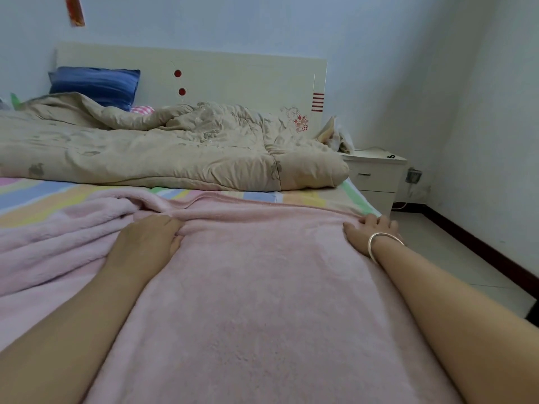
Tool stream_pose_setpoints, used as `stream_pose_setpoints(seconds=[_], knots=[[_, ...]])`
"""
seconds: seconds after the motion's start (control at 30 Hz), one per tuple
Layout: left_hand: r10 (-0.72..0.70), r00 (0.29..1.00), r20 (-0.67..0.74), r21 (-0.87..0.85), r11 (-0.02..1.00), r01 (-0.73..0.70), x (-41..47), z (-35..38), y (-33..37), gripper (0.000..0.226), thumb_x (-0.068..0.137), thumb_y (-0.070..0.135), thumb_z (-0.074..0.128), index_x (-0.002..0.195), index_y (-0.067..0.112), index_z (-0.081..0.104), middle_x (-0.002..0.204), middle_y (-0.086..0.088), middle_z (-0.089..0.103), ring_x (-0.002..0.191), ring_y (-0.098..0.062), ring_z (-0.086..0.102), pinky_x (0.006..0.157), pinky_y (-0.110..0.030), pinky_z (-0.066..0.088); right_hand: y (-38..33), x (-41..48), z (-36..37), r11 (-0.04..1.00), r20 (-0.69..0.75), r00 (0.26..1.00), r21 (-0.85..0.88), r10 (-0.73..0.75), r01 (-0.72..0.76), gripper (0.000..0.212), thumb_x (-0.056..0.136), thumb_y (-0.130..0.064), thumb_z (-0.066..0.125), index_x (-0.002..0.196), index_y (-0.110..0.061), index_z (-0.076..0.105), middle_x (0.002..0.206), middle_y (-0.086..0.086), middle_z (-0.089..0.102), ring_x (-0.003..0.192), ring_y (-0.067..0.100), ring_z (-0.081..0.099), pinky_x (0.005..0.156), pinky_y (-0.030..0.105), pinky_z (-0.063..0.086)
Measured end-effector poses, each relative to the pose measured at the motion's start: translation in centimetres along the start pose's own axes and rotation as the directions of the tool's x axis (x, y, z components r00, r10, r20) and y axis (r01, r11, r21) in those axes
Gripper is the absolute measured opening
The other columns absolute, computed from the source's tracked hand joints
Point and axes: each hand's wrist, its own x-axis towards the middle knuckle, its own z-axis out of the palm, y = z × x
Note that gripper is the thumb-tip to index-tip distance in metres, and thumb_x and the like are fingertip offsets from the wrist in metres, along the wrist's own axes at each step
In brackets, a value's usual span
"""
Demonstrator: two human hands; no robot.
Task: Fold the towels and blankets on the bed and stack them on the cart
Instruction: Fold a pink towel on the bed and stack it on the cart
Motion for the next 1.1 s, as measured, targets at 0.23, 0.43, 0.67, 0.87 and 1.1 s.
stream_pose_setpoints(seconds=[0.23,0.43,0.67,0.87,1.1], knots=[[0.067,0.995,0.079,0.255,0.963,-0.085,-0.1,-1.2,1.3,0.012,0.073,0.003,0.069,0.069,0.013,0.064,0.065,-0.008,0.063,0.061,-0.028,0.061,0.06,-0.036,0.043,0.9,-2.0,-2.1,0.97,0.164,0.962,-0.077,-0.218,0.233,0.079,0.088,-0.072,0.013,0.15,-0.024,0.026,0.158,0.004,0.021,0.145,0.023,0.018,0.118,0.042,0.017],[-0.099,0.995,0.018,-0.022,0.995,0.099,-4.3,-7.5,3.6,0.024,0.077,0.016,0.05,0.086,0.014,0.073,0.076,-0.008,0.07,0.069,-0.032,0.064,0.063,-0.04,0.046,2.1,-16.5,-4.8,0.885,0.284,0.861,-0.077,-0.422,0.459,0.068,0.089,-0.071,0.014,0.15,-0.041,0.013,0.161,-0.008,0.002,0.148,0.022,-0.003,0.116,0.053,-0.006],[-0.002,0.919,0.394,-0.488,0.847,0.211,-16.6,-18.1,9.0,0.045,0.099,0.047,0.039,0.142,0.037,0.044,0.15,0.012,0.04,0.14,-0.012,0.036,0.109,-0.022,0.025,7.4,-32.5,-7.9,0.866,0.392,0.821,-0.106,-0.415,0.489,0.074,0.088,-0.072,0.015,0.152,-0.039,0.0,0.16,-0.01,-0.013,0.147,0.017,-0.016,0.115,0.057,-0.01],[0.147,0.862,0.484,-0.313,0.95,0.014,-28.7,-24.7,7.6,0.097,0.067,0.08,-0.028,0.15,0.043,0.007,0.154,0.018,-0.005,0.148,-0.009,0.003,0.117,-0.029,-0.002,11.6,-43.8,-11.4,0.899,0.409,0.856,-0.161,-0.315,0.408,0.067,0.095,-0.063,0.018,0.153,-0.036,-0.003,0.16,-0.008,-0.014,0.147,0.019,-0.015,0.114,0.059,-0.008],[0.151,0.851,0.503,-0.227,0.973,-0.038,-38.5,-33.1,5.6,0.073,0.1,0.052,0.008,0.131,0.011,0.061,0.134,-0.009,0.059,0.126,-0.021,0.049,0.102,-0.035,0.025,16.9,-58.9,-12.8,0.966,0.332,0.925,-0.114,-0.182,0.231,0.059,0.099,-0.055,0.014,0.152,-0.038,-0.005,0.159,-0.012,-0.018,0.146,0.015,-0.019,0.113,0.062,-0.004]])
